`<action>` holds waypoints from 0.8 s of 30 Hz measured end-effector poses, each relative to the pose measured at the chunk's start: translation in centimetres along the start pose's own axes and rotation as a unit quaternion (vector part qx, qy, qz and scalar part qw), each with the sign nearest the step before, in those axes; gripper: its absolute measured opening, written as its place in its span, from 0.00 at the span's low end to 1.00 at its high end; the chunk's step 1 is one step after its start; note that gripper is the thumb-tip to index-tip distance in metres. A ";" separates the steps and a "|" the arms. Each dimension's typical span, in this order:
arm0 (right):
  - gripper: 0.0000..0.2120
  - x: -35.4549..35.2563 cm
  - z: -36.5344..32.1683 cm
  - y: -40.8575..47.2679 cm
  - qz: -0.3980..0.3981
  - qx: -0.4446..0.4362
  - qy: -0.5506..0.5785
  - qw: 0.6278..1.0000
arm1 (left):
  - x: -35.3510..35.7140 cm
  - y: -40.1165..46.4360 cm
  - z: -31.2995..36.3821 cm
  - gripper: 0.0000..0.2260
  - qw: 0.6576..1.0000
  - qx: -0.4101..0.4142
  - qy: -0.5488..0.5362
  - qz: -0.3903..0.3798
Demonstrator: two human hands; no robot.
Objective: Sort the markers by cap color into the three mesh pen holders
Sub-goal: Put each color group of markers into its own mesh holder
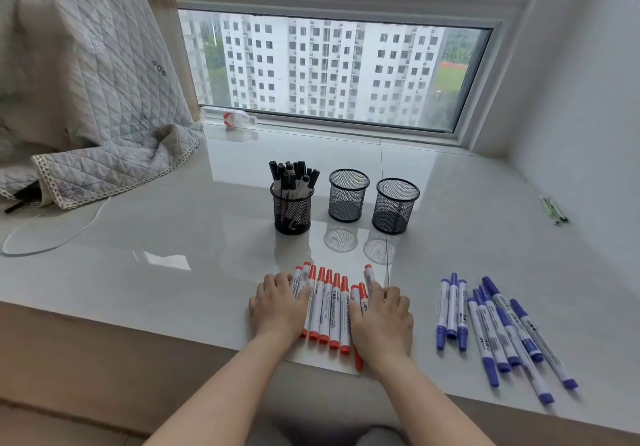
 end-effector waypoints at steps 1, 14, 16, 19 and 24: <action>0.27 0.0 0.1 0.0 0.002 0.002 -0.001 1.000 | 0.0 0.0 0.0 0.19 1.000 0.000 -0.001 0.002; 0.24 0.3 0.0 1.4 -0.039 0.021 -0.045 0.998 | -0.1 0.6 -0.3 0.15 0.998 -0.021 0.052 -0.029; 0.23 0.3 0.1 1.7 -0.047 0.027 -0.045 0.998 | -0.3 0.6 -0.4 0.14 0.999 -0.017 0.046 -0.021; 0.20 0.4 0.1 2.3 -0.058 0.032 -0.041 0.997 | -1.0 0.4 -0.8 0.12 1.000 -0.022 0.002 0.010; 0.20 0.3 0.3 3.5 -0.057 0.044 -0.016 0.997 | -2.4 -0.4 -1.5 0.12 0.993 -0.023 -0.076 0.084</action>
Point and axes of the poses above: each hand's wrist, its own y-axis towards the middle knuckle, its own x-axis out of the palm, z = x × y, the point moved 10 cm from there along y, towards the middle knuckle, and after that the axes turned 11 degrees about x, right-handed, at the moved point
